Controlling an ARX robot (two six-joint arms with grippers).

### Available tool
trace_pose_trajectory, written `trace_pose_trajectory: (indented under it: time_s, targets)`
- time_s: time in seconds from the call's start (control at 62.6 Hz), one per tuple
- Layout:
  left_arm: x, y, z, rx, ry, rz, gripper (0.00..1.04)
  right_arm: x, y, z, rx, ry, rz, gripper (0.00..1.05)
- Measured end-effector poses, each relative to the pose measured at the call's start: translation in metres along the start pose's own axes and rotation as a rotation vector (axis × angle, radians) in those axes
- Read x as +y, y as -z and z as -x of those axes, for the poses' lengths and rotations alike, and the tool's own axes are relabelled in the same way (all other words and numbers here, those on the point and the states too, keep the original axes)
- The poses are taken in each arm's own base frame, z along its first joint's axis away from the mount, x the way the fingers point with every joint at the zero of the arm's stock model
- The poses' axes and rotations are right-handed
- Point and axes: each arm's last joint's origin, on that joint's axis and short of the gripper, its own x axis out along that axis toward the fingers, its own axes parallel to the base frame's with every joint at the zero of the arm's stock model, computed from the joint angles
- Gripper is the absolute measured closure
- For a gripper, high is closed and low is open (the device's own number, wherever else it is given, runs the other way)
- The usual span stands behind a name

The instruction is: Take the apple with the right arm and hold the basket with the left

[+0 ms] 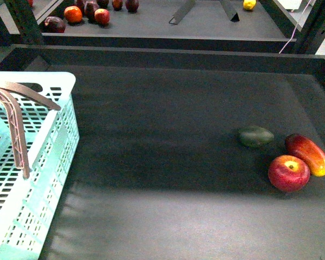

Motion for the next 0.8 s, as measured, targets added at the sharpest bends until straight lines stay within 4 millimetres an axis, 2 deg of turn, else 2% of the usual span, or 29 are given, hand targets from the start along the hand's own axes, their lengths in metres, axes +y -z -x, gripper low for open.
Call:
trace_pose_trajectory:
  time_s: [0.575,0.687,0.798]
  targets:
    - [0.0,0.0,0.0,0.0,0.0,0.0,0.07,0.0,0.0,0.0,0.0,0.0,0.0,0.09]
    - [0.004,0.003,-0.006,0.327,-0.205,0.123,0.07,0.0,0.0,0.0,0.0,-0.001,-0.001,0.09]
    - [0.009,-0.003,-0.021,0.367,-0.238,0.256,0.07,0.0,0.0,0.0,0.0,0.0,-0.002,0.09]
